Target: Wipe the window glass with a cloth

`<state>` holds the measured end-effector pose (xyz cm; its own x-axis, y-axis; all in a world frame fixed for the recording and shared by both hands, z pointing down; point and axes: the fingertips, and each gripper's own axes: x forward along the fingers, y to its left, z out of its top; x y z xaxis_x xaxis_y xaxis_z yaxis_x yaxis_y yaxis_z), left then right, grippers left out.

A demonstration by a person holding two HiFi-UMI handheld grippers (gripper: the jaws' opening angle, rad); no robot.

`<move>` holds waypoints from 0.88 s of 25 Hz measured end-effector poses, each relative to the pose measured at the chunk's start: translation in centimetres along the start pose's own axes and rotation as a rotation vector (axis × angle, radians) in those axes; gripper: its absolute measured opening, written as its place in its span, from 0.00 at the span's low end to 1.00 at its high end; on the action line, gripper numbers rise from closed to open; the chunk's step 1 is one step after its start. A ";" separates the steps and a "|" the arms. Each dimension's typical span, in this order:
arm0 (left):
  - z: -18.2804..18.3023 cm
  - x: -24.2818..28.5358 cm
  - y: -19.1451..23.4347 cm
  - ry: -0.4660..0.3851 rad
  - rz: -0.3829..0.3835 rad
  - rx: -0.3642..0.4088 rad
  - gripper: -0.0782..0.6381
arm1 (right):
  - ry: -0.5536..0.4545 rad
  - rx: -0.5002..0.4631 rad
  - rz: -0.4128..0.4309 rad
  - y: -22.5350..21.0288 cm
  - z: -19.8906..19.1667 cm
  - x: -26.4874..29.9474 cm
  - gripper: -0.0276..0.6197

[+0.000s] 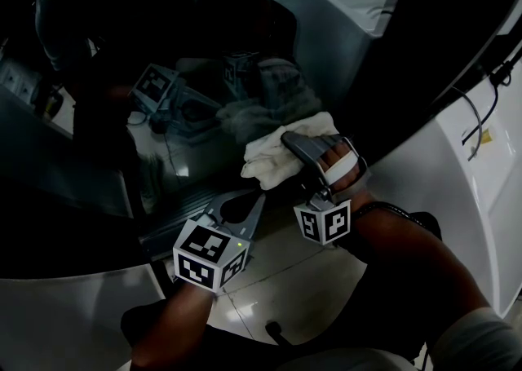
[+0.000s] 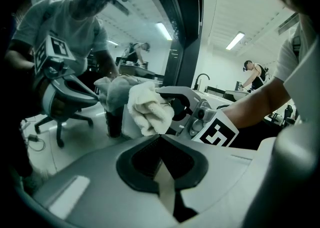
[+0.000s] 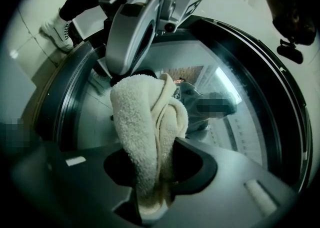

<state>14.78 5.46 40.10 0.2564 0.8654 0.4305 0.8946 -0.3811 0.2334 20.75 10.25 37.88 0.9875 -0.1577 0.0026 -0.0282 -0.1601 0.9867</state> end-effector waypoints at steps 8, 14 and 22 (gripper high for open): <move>0.3 -0.1 0.0 0.000 0.005 -0.002 0.13 | 0.007 0.025 0.021 0.3 -0.2 0.1 0.26; 0.3 -0.4 0.0 -0.003 0.009 -0.003 0.13 | 0.010 0.033 0.027 0.4 -0.2 0.1 0.26; 0.4 -0.5 0.1 -0.012 0.013 0.000 0.13 | 0.020 0.038 0.037 0.5 -0.2 0.2 0.26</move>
<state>14.86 5.08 39.58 0.2721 0.8645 0.4227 0.8912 -0.3921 0.2282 20.94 10.34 38.37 0.9885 -0.1448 0.0429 -0.0706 -0.1918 0.9789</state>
